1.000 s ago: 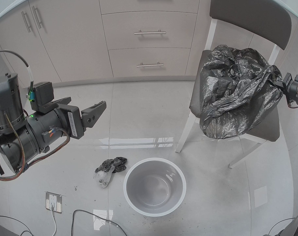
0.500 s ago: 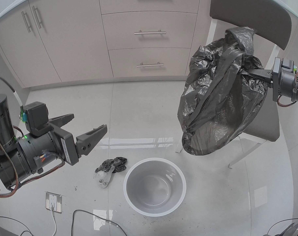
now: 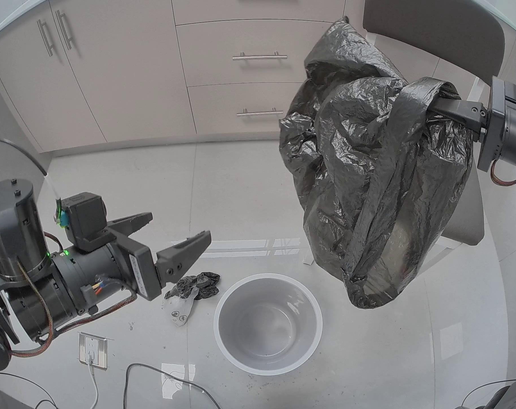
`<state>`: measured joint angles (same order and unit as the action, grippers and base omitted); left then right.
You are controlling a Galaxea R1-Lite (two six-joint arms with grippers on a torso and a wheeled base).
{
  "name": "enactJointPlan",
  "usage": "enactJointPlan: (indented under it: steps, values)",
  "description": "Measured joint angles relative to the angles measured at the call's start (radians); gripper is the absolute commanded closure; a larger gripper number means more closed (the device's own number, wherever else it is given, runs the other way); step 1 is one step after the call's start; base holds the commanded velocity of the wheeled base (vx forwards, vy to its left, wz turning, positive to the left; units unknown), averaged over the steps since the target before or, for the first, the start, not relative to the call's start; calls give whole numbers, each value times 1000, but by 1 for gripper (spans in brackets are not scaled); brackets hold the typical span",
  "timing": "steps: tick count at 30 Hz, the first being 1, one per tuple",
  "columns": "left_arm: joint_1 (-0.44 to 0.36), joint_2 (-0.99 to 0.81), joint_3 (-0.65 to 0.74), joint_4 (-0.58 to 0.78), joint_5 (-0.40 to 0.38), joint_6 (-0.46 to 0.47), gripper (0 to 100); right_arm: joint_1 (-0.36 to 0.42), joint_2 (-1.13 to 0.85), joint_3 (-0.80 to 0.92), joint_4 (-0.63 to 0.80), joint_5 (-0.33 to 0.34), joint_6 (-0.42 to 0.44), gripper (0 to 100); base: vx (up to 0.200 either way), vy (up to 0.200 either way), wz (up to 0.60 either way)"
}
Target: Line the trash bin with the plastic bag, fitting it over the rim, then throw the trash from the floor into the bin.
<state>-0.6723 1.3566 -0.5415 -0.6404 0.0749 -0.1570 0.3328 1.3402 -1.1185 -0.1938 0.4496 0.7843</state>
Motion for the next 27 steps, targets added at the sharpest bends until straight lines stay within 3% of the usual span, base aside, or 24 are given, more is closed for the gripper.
enactJointPlan:
  steps: [9,15,27]
  values:
    - [-87,150,25,-318,248,-7,0,109,-5,-11,-55,-164,10,100,0,0,0]
    - [-153,242,40,-382,283,-14,0,207,25,-68,-84,-278,2,100,0,0,0]
    - [-230,357,-19,-387,289,-86,0,318,78,-137,-80,-341,-62,100,0,0,0]
